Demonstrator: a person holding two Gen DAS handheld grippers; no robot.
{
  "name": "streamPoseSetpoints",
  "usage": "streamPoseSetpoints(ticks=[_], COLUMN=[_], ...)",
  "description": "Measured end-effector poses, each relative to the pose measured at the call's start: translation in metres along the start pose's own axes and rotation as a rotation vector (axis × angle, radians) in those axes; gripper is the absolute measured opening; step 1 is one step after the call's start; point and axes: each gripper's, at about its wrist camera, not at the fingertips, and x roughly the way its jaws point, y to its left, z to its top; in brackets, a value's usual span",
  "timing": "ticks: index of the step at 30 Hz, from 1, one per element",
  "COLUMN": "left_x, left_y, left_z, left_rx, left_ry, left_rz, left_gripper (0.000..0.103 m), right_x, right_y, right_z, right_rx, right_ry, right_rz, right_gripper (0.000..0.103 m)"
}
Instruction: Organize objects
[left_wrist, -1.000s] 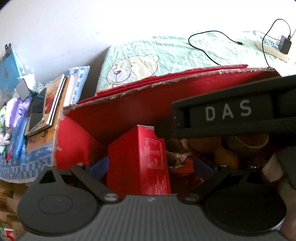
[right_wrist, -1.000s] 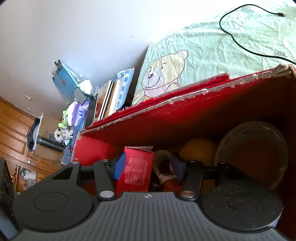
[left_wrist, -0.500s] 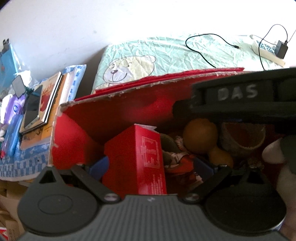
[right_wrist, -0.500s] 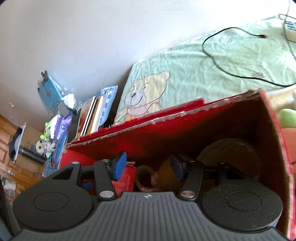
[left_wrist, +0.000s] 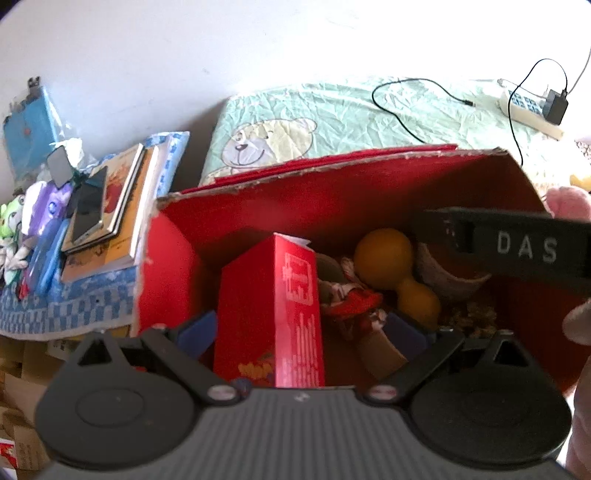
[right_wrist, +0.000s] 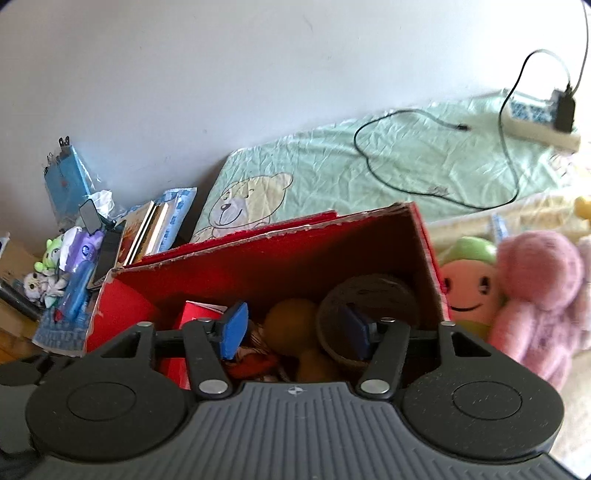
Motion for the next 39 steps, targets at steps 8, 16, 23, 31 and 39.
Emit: streamPoseSetpoints(ticks=[8, 16, 23, 31, 39], left_x=[-0.036, -0.066, -0.085, -0.085, -0.073], left_y=[-0.009, -0.025, -0.046, -0.059, -0.068], left_z=[-0.013, -0.031, -0.052, -0.079, -0.104], left_rx=[-0.030, -0.069, -0.089, -0.138, -0.166], left_ry=[-0.036, -0.037, -0.032, 0.033, 0.133], left_rz=[0.014, 0.024, 0.061, 0.105, 0.119], left_gripper=[0.100, 0.103, 0.103, 0.103, 0.103], right_x=[-0.042, -0.078, -0.100, -0.110, -0.107], right_y=[0.007, 0.003, -0.011, -0.024, -0.031], right_z=[-0.011, -0.024, -0.041, -0.063, -0.087], right_rx=[-0.059, -0.118, -0.147, -0.141, -0.126], right_ry=[-0.078, -0.090, -0.063, 0.016, 0.122], right_rz=[-0.009, 0.009, 0.013, 0.040, 0.053], right_gripper=[0.066, 0.066, 0.066, 0.066, 0.070])
